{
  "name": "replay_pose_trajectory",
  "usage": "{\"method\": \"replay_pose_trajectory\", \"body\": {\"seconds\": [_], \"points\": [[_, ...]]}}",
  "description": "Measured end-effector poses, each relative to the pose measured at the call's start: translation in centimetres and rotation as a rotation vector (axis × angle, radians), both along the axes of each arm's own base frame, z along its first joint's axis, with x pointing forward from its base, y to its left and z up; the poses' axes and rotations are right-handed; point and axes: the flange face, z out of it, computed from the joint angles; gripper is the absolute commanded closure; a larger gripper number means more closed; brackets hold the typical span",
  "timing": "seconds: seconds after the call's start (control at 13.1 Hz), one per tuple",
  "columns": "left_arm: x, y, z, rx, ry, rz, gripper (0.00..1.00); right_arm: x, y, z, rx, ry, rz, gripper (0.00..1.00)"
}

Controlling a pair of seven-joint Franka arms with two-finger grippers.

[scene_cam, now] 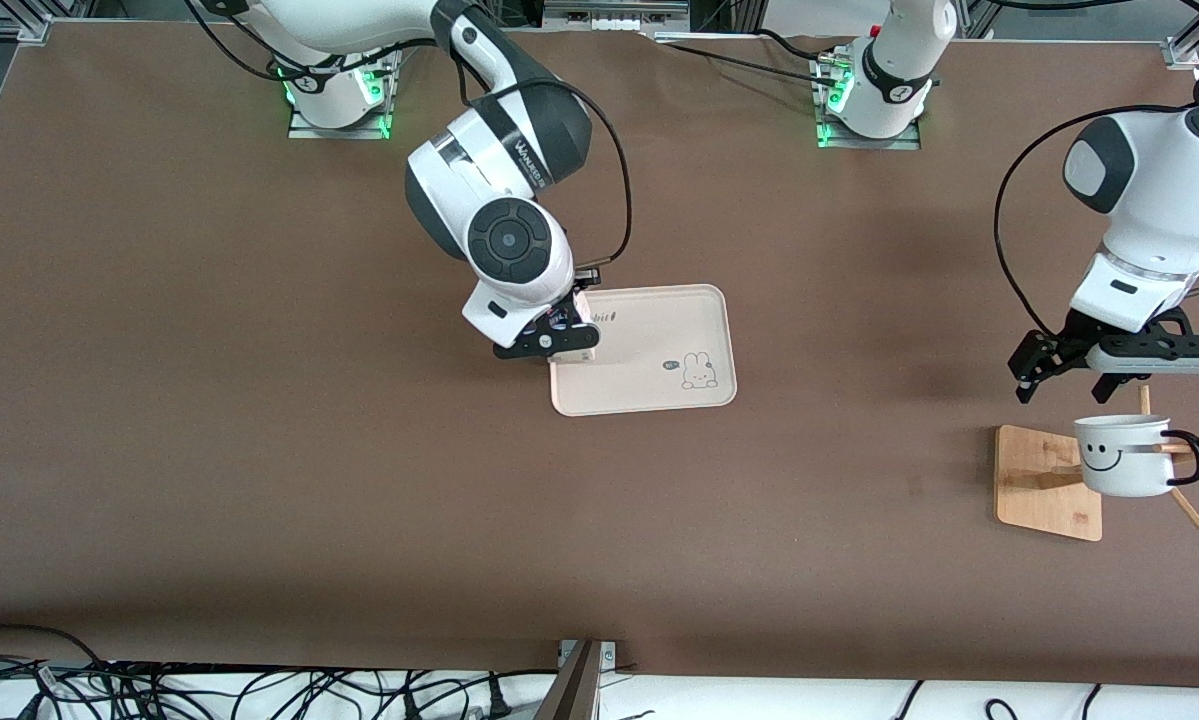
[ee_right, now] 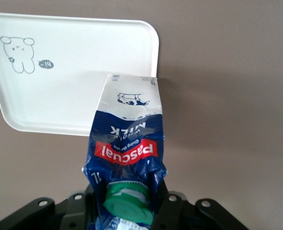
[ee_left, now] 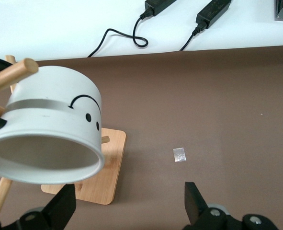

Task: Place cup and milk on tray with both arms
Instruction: 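Lower the milk carton onto the tray while the left gripper grasps the mug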

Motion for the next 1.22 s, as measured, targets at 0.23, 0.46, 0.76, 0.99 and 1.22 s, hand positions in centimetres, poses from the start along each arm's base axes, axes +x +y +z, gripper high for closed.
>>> {"method": "replay_pose_trajectory", "body": {"seconds": [0.23, 0.46, 0.76, 0.99, 1.22], "points": [[0.4, -0.2, -0.3, 0.051, -0.028, -0.049, 0.05, 0.2, 0.5, -1.6, 0.014, 0.011, -0.035, 0.54], [0.7, -0.1, -0.8, 0.056, -0.042, -0.056, 0.08, -0.8, 2.0, -2.1, 0.008, 0.01, -0.037, 0.54], [1.2, 0.2, -0.5, 0.059, -0.053, -0.057, 0.3, -1.6, 3.0, -2.7, -0.009, 0.011, -0.038, 0.54], [1.4, 0.7, -0.5, 0.073, -0.054, -0.059, 0.39, -1.7, 3.2, -4.0, -0.023, 0.022, -0.045, 0.53], [1.4, 1.0, -0.6, 0.075, -0.052, -0.055, 0.45, -1.6, 3.4, -4.6, -0.02, 0.016, -0.053, 0.0]]}}
